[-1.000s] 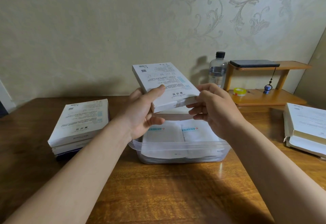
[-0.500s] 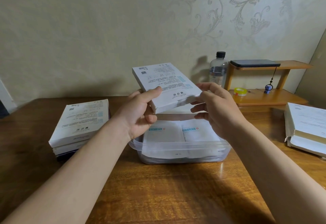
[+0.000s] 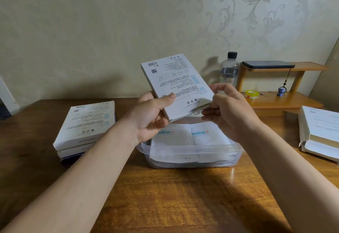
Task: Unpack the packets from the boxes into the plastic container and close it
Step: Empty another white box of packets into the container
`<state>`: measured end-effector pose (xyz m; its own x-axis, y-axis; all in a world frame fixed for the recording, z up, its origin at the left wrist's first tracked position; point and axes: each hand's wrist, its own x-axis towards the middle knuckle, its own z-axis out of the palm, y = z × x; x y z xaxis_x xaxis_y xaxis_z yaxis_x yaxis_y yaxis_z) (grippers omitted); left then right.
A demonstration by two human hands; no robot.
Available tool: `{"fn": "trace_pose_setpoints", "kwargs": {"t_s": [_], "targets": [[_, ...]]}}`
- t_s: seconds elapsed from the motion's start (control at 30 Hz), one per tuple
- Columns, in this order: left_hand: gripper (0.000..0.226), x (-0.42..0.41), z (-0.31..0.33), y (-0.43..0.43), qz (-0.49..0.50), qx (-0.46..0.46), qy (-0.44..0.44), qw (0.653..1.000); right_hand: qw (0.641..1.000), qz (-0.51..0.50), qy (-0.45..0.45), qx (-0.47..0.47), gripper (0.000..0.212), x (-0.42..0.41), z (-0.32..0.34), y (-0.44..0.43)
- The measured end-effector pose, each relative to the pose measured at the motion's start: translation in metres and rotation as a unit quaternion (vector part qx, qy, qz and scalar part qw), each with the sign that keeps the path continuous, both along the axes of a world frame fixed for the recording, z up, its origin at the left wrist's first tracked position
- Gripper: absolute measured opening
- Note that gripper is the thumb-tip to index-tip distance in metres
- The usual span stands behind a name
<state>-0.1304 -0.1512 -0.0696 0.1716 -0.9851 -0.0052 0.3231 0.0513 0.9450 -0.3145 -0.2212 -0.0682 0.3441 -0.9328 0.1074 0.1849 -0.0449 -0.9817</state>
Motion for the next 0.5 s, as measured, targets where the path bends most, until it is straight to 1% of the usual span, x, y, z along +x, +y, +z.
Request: {"fn": "trace_pose_setpoints", "kwargs": {"t_s": [0.13, 0.27, 0.33, 0.43, 0.47, 0.5], "targets": [[0.033, -0.0018, 0.0024, 0.0025, 0.013, 0.007, 0.021, 1.000, 1.000, 0.008, -0.009, -0.007, 0.042, 0.0013, -0.0007, -0.0006], [0.022, -0.0020, 0.0051, 0.0022, 0.020, 0.005, 0.054, 0.998, 1.000, 0.000, -0.010, -0.011, 0.052, 0.0022, -0.0011, -0.0005], [0.015, -0.0017, 0.0059, 0.0018, 0.023, 0.001, 0.061, 0.998, 1.000, 0.008, -0.008, -0.013, 0.049, 0.0017, -0.0010, -0.0024], [0.015, -0.0015, 0.0075, 0.0018, 0.019, 0.003, 0.078, 0.997, 1.000, 0.026, 0.004, -0.016, 0.034, 0.0017, -0.0027, -0.0038], [0.015, -0.0010, 0.0076, 0.0016, 0.021, 0.007, 0.083, 0.996, 0.999, 0.028, 0.017, -0.022, 0.036, 0.0019, -0.0042, -0.0045], [0.015, -0.0005, 0.0080, 0.0016, 0.025, 0.014, 0.088, 0.996, 0.999, 0.031, 0.024, -0.027, 0.043, 0.0019, -0.0058, -0.0053]]}}
